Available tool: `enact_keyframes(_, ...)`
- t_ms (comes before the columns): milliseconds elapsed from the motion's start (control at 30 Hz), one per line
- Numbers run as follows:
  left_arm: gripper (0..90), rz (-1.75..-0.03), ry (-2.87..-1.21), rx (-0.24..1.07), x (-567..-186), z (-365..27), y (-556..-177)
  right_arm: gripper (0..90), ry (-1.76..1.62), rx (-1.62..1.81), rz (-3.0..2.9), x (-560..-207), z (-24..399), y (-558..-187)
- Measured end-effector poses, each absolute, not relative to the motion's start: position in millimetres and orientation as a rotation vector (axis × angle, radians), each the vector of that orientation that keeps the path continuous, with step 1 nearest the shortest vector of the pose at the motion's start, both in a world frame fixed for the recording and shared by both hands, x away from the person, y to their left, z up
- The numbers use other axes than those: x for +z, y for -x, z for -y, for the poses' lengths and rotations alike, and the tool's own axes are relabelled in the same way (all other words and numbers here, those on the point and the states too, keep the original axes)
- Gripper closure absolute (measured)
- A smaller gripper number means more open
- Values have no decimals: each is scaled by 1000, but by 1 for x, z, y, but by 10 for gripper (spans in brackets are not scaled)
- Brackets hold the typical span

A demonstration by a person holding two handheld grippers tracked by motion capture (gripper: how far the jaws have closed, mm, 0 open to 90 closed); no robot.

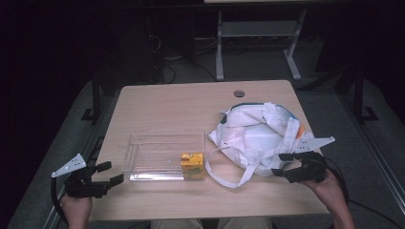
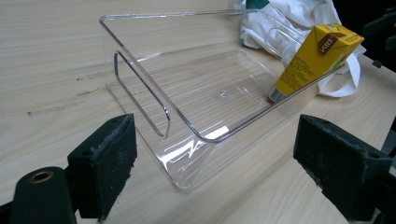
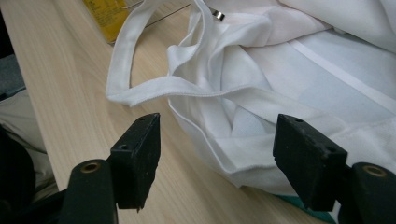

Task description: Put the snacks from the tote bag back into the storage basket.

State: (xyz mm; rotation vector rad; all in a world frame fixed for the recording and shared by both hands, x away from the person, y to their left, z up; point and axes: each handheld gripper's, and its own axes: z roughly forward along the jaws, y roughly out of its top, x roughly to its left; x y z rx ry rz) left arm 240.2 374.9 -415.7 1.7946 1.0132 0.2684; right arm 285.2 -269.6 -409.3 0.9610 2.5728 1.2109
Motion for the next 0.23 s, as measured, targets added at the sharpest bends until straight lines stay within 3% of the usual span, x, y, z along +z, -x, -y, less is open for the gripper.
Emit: enact_keyframes(233, 130, -996, -1807, 258, -416, -372, -242, 302, -989, 1245, -2505, -412, 272, -276)
